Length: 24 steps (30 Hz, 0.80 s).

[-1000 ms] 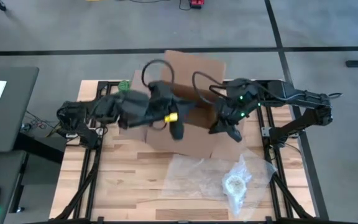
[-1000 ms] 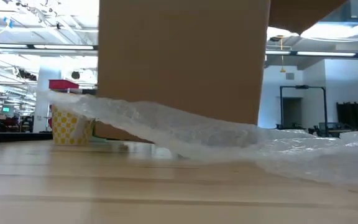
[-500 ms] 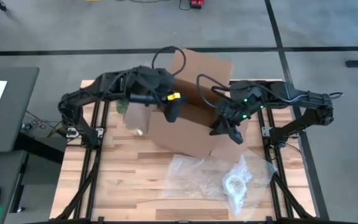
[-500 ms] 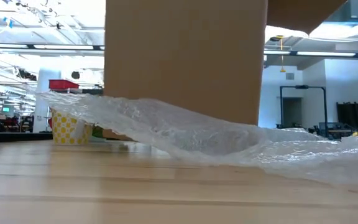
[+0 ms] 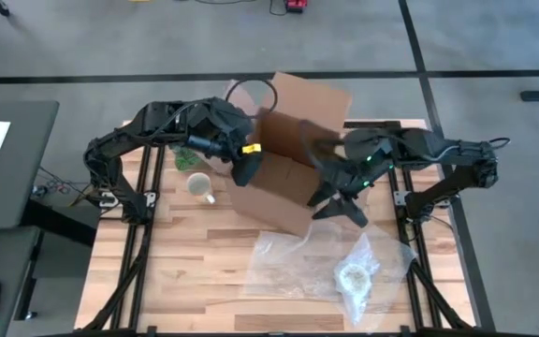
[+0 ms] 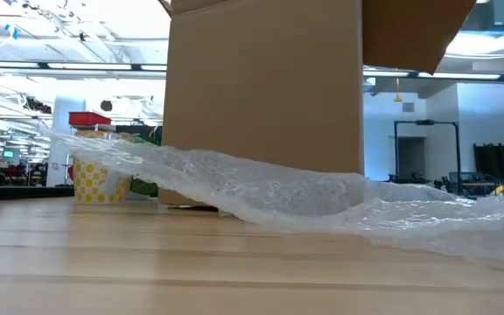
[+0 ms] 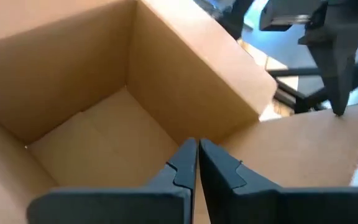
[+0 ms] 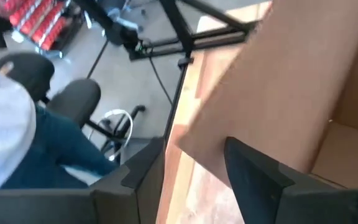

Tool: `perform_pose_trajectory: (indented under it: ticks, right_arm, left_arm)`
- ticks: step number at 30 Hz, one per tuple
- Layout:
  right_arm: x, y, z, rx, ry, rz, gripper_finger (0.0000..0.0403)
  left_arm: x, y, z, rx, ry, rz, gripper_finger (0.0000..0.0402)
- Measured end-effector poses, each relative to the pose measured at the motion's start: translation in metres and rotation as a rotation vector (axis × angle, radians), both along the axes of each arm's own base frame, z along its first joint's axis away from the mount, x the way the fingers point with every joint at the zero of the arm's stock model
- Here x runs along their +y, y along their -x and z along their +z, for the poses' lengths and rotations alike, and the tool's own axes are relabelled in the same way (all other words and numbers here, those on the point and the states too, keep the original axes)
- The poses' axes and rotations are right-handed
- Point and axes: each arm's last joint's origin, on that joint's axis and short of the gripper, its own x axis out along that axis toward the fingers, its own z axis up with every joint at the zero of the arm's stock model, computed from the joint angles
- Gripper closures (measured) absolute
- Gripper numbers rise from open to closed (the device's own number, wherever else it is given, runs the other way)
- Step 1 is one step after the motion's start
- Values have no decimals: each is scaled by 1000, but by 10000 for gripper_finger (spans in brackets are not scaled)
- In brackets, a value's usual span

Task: Wrap mug
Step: Prepare the cardboard box

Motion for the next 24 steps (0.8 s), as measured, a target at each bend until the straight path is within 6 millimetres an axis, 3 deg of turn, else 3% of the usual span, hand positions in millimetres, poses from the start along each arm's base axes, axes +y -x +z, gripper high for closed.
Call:
perform_pose_trajectory:
  ticks: [6, 13, 18, 24]
  right_arm:
    - [16, -22, -26, 115, 59, 58, 248]
    - [16, -29, -50, 281, 146, 19, 248]
    - [12, -23, -46, 292, 144, -28, 248]
    - [5, -8, -29, 264, 49, -117, 248]
  left_arm:
    - [-26, 5, -8, 99, 35, -141, 402]
    - [-59, 2, -37, 273, 45, -224, 402]
    - [-84, -5, -62, 339, 15, -276, 402]
    - [-97, -14, -97, 382, -118, -128, 402]
